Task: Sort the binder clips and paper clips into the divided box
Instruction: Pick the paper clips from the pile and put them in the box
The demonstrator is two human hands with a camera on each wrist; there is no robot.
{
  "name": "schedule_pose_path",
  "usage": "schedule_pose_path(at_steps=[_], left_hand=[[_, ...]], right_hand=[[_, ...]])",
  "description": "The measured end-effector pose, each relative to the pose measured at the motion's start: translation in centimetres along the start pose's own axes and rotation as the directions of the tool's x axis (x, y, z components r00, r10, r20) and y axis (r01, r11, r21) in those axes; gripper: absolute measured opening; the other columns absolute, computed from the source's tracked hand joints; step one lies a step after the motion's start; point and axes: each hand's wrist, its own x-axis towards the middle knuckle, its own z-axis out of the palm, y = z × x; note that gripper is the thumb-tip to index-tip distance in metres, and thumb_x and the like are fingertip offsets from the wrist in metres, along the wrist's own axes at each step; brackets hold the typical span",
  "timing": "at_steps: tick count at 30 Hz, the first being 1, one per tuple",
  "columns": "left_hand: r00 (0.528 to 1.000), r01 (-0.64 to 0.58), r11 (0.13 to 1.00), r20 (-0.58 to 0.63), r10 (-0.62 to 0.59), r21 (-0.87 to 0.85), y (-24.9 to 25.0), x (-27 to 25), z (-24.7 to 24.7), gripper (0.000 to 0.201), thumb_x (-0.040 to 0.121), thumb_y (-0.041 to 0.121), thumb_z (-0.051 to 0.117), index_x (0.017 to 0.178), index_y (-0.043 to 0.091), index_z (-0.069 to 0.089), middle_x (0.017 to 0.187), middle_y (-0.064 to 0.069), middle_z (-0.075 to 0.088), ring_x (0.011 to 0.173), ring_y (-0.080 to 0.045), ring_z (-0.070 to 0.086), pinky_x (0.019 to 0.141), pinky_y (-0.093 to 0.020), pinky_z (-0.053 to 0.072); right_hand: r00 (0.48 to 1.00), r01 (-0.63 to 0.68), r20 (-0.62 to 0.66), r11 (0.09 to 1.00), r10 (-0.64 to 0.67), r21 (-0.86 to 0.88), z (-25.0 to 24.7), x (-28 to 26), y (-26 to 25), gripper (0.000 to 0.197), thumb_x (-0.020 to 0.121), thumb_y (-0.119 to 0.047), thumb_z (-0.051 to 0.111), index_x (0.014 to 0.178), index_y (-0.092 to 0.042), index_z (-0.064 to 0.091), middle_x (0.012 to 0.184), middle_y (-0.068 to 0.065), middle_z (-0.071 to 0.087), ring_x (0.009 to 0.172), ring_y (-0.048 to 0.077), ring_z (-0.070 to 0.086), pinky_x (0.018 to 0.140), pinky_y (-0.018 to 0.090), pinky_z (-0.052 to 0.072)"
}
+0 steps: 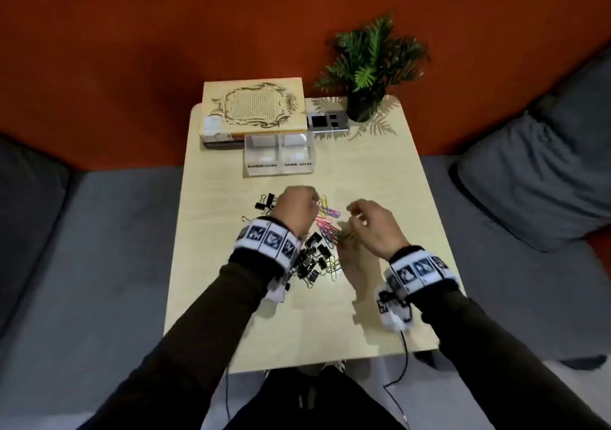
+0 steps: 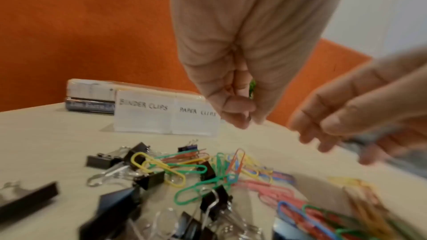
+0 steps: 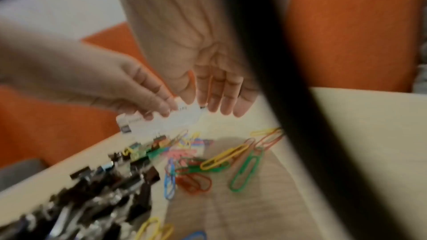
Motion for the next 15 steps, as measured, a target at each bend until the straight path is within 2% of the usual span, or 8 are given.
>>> schedule_pose_path(at_steps=[2, 4, 6, 8, 11, 15], left_hand=[[0.997, 0.052, 0.996, -0.068, -0.048, 0.068, 0.7, 2.3, 0.7, 0.025, 0.089, 0.005, 0.056, 0.112, 0.003, 0.065, 0.113, -0.018, 0.068, 0.102, -0.032, 0.065, 0.089, -0.038, 0.053], [0.997, 0.07, 0.985, -0.031, -0.066, 0.159, 1.1, 3.5, 1.2, 0.02, 0.087, 0.0, 0.056, 0.105, -0.002, 0.064, 0.11, -0.021, 0.065, 0.101, -0.037, 0.064, 0.085, -0.04, 0.053], [0.994, 0.09, 0.967, 0.032, -0.1, 0.239, 0.8, 3.9, 1.8, 0.016, 0.085, -0.002, 0.058, 0.1, -0.003, 0.063, 0.11, -0.021, 0.063, 0.1, -0.038, 0.063, 0.083, -0.041, 0.053], [0.994, 0.09, 0.956, 0.032, -0.103, 0.278, -0.1, 4.2, 2.4, 0.016, 0.084, 0.001, 0.061, 0.1, -0.001, 0.063, 0.11, -0.02, 0.062, 0.101, -0.037, 0.063, 0.083, -0.039, 0.053], [0.995, 0.087, 0.964, 0.017, -0.095, 0.252, -1.0, 4.5, 2.8, 0.017, 0.085, 0.003, 0.063, 0.101, 0.002, 0.068, 0.108, -0.018, 0.065, 0.1, -0.035, 0.064, 0.084, -0.039, 0.053], [0.997, 0.061, 0.964, 0.034, -0.072, 0.26, -1.2, 4.4, 2.9, 0.017, 0.086, -0.002, 0.058, 0.099, 0.0, 0.069, 0.107, -0.018, 0.064, 0.099, -0.036, 0.064, 0.084, -0.038, 0.054]], right_hand=[[0.998, -0.027, -0.053, 0.998, 0.025, -0.051, 1.1, 2.4, -0.5, 0.03, 0.087, -0.01, 0.052, 0.117, -0.003, 0.052, 0.117, 0.021, 0.057, 0.105, 0.034, 0.055, 0.091, 0.037, 0.044], [0.999, -0.01, -0.032, 0.995, 0.007, -0.102, 2.3, 4.3, -1.2, 0.031, 0.087, -0.012, 0.052, 0.118, -0.003, 0.05, 0.117, 0.024, 0.055, 0.107, 0.038, 0.053, 0.093, 0.041, 0.044], [1.0, 0.017, -0.002, 0.984, -0.018, -0.178, 3.5, 5.1, -0.8, 0.027, 0.084, -0.009, 0.053, 0.11, -0.004, 0.054, 0.11, 0.025, 0.056, 0.102, 0.041, 0.053, 0.087, 0.045, 0.047], [0.999, 0.048, 0.004, 0.975, -0.049, -0.218, 4.1, 5.4, -0.2, 0.021, 0.079, -0.006, 0.057, 0.099, -0.005, 0.058, 0.104, 0.024, 0.055, 0.097, 0.04, 0.051, 0.08, 0.045, 0.047], [0.997, 0.079, -0.004, 0.975, -0.082, -0.209, 4.5, 5.5, 0.0, 0.017, 0.078, -0.006, 0.059, 0.094, -0.003, 0.062, 0.099, 0.024, 0.056, 0.093, 0.037, 0.051, 0.076, 0.042, 0.046], [0.996, 0.065, -0.042, 0.98, -0.074, -0.189, 5.0, 5.1, 0.1, 0.011, 0.08, -0.003, 0.056, 0.084, 0.006, 0.061, 0.086, 0.026, 0.058, 0.079, 0.039, 0.058, 0.066, 0.04, 0.044]])
